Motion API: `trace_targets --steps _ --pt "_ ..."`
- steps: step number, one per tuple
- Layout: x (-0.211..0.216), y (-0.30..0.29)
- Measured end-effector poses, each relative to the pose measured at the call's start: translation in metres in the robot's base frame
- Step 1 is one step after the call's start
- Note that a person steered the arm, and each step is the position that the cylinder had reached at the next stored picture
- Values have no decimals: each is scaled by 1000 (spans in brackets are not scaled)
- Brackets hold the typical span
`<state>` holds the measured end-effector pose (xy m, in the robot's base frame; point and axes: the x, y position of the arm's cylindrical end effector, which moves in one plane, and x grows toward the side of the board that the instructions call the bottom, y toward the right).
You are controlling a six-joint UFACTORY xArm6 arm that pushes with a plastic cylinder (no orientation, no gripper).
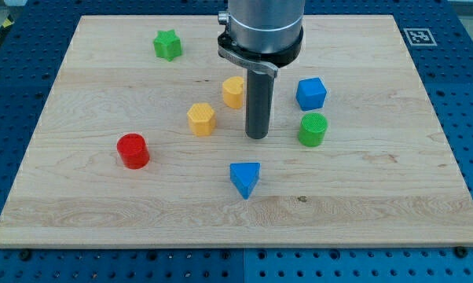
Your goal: Slide yellow hexagon left and a bit up
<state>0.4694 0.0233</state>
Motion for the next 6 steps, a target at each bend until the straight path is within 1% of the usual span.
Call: trace_targets --steps 1,2,3,4,6 --pt "0 -13" --pt "0 -48" --pt "-2 -67" --pt "-10 -93" --pt "-42 -122"
